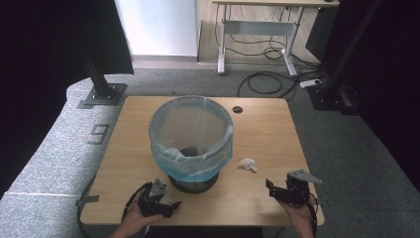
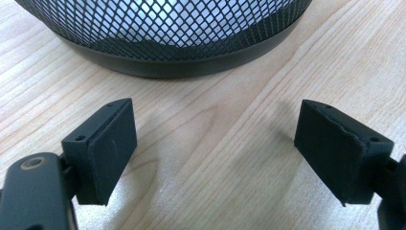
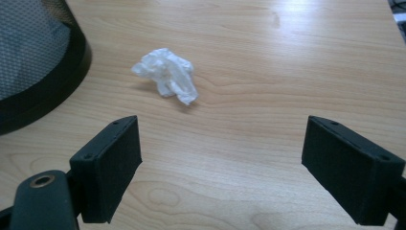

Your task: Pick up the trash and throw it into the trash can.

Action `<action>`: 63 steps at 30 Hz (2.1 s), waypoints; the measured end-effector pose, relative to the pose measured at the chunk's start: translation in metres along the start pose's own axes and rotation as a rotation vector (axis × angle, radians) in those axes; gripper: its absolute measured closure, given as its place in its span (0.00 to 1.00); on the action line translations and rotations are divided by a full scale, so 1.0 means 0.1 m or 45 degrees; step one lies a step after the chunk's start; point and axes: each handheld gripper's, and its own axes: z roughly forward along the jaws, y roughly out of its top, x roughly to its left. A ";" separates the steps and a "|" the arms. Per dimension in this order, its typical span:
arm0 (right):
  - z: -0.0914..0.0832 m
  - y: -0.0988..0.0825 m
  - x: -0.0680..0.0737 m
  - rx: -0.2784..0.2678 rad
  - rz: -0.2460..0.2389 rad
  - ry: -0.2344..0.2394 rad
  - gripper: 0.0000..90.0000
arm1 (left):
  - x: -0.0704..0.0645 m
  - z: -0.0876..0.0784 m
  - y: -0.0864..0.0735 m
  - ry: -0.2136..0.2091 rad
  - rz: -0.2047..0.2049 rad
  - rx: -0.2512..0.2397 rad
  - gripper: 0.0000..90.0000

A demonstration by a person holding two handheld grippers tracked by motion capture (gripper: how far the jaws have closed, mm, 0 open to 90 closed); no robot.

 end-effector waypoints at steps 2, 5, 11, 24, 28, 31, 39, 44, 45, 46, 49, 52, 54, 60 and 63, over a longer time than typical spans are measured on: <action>0.01 0.00 -0.02 0.005 0.013 -0.004 0.14 | 0.00 0.00 0.00 0.007 -0.002 -0.001 0.16; 0.04 0.00 -0.02 0.015 0.012 -0.012 0.14 | 0.00 0.00 0.00 0.009 -0.003 -0.001 0.16; 0.06 0.00 0.02 0.012 -0.021 -0.004 0.15 | -0.01 0.00 0.00 0.009 -0.004 -0.001 0.16; 0.04 0.01 0.04 -0.045 -0.041 -0.025 0.21 | -0.01 0.00 0.00 0.011 -0.005 -0.001 0.16; 0.06 0.02 0.06 -0.040 -0.047 -0.017 0.21 | -0.01 0.00 0.00 0.013 -0.007 -0.001 0.16; 0.09 0.04 0.08 -0.031 -0.048 -0.010 0.22 | -0.01 0.00 0.00 0.013 -0.007 -0.001 0.16; 0.15 0.08 0.12 -0.035 -0.045 0.004 0.23 | -0.01 0.00 0.00 0.013 -0.007 -0.001 0.16; 0.21 0.10 0.20 -0.040 -0.077 0.009 0.26 | -0.01 0.00 0.00 0.013 -0.007 -0.001 0.16; 0.21 0.10 0.20 -0.040 -0.077 0.009 0.26 | -0.01 0.00 0.00 0.013 -0.007 -0.001 0.16; 0.22 0.11 0.23 -0.041 -0.082 0.012 0.27 | -0.01 0.00 0.00 0.013 -0.007 0.000 0.16; 0.24 0.11 0.25 -0.042 -0.085 0.012 0.28 | -0.01 0.00 0.00 0.013 -0.007 -0.001 0.16; 0.28 0.12 0.27 -0.036 -0.091 0.019 0.28 | -0.01 0.00 0.00 0.013 -0.007 -0.001 0.16; 0.29 0.13 0.27 -0.035 -0.092 0.023 0.28 | -0.01 0.00 0.00 0.013 -0.008 0.000 0.16; 0.34 0.15 0.27 -0.035 -0.086 0.033 0.30 | -0.01 0.00 0.00 0.013 -0.008 0.000 0.16; 0.34 0.16 0.27 -0.039 -0.084 0.036 0.31 | -0.01 0.00 0.00 0.013 -0.008 0.000 0.16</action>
